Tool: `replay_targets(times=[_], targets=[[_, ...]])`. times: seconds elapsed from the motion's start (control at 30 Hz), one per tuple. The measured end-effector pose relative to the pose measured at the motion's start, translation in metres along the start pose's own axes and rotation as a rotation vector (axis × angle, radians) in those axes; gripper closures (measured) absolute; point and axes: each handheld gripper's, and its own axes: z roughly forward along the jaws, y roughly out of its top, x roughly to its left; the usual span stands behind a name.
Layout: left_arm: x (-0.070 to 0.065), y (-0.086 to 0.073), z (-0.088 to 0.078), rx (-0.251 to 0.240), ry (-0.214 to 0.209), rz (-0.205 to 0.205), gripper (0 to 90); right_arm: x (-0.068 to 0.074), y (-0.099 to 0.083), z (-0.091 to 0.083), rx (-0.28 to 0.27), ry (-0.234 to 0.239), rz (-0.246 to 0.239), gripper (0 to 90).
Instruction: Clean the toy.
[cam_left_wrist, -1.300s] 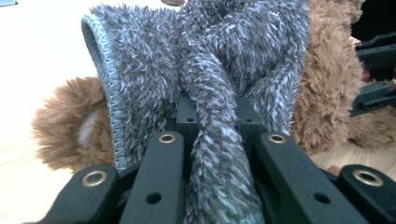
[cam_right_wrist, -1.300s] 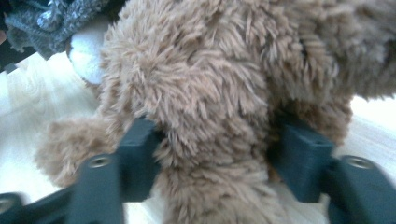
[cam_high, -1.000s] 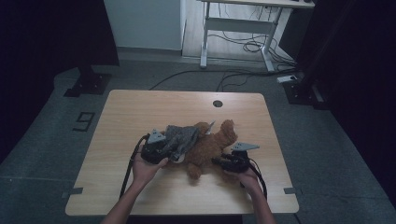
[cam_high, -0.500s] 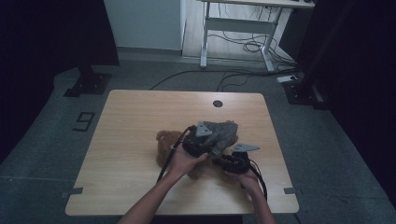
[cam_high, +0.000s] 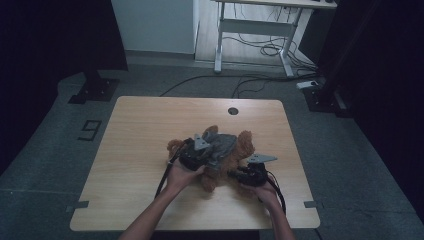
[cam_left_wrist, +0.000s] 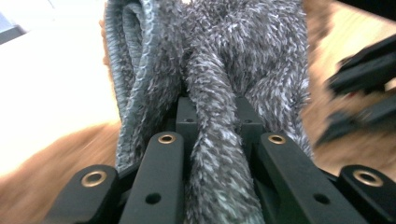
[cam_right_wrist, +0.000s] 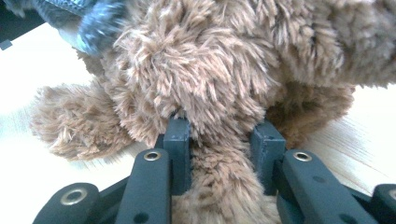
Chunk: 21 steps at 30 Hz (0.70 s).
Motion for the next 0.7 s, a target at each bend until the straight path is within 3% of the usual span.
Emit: replay_targets(times=[0.07, 0.13, 0.3, 0.37, 0.47, 0.6, 0.7], targets=[[0.013, -0.012, -0.014, -0.026, 0.016, -0.017, 77.0, 0.0, 0.0, 0.0, 0.002, 0.004, 0.001, 65.5], [0.027, -0.022, -0.029, -0.053, 0.017, -0.058, 77.0, 0.0, 0.0, 0.0, 0.004, 0.009, -0.001, 65.6], [0.058, -0.046, -0.051, -0.052, 0.085, -0.121, 77.1, -0.001, -0.001, 0.0, 0.002, 0.014, 0.006, 65.5], [0.073, -0.061, -0.051, -0.035, 0.081, -0.178, 77.1, -0.001, -0.001, 0.0, 0.001, 0.014, 0.005, 65.5], [0.083, -0.078, -0.045, -0.023, 0.073, -0.235, 77.3, -0.001, -0.001, 0.0, -0.001, 0.017, 0.008, 65.5], [0.09, -0.095, -0.037, 0.023, 0.088, -0.255, 77.4, -0.002, -0.001, 0.0, -0.002, 0.018, 0.011, 65.5], [0.091, -0.106, -0.028, 0.062, 0.073, -0.273, 77.4, -0.002, -0.002, 0.0, -0.001, 0.018, 0.011, 65.5]])
